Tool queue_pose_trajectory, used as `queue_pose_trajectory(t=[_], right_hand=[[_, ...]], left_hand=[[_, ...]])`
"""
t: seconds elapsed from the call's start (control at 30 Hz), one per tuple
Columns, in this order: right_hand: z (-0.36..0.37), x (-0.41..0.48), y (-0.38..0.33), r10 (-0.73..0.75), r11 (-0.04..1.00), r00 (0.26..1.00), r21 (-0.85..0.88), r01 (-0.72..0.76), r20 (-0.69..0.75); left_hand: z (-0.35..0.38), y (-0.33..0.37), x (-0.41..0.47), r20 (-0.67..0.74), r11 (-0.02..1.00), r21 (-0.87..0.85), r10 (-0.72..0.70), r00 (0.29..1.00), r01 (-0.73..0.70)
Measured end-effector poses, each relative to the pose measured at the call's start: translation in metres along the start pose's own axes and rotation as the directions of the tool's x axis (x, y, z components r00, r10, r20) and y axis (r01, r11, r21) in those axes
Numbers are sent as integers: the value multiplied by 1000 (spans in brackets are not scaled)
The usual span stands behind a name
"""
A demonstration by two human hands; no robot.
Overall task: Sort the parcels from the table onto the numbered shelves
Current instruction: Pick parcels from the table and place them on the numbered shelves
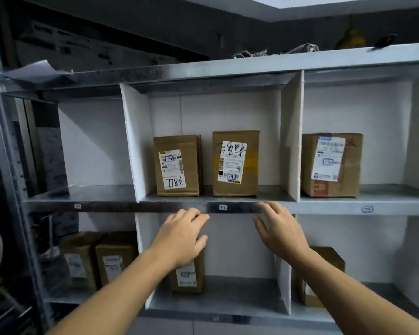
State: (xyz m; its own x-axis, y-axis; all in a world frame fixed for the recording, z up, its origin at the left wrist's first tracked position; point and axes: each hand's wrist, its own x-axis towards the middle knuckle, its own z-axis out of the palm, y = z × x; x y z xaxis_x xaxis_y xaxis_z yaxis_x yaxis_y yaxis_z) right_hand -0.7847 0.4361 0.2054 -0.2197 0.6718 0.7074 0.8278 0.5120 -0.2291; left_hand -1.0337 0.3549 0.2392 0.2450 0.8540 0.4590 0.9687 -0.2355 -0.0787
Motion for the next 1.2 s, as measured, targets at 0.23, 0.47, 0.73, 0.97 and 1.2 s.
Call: queue_pose_trajectory(t=[0.23, 0.47, 0.73, 0.97, 1.2], right_hand=[[-46, -99, 9, 39, 940, 985, -341, 21, 167], [-113, -187, 71, 246, 864, 956, -483, -140, 163], [-237, -273, 207, 485, 698, 871, -635, -332, 77], [-371, -382, 327, 667, 525, 744, -730, -439, 32], [-460, -490, 394, 839, 296, 541, -779, -553, -65]], left_hand=[[33, 69, -48, 67, 997, -74, -3, 998, 8], [54, 186, -44, 98, 967, -214, 161, 982, -137], [74, 393, 8, 53, 881, -318, 384, 922, -349], [88, 605, 44, 4, 754, -394, 573, 820, -525], [109, 773, 33, 13, 619, -488, 711, 704, -616]])
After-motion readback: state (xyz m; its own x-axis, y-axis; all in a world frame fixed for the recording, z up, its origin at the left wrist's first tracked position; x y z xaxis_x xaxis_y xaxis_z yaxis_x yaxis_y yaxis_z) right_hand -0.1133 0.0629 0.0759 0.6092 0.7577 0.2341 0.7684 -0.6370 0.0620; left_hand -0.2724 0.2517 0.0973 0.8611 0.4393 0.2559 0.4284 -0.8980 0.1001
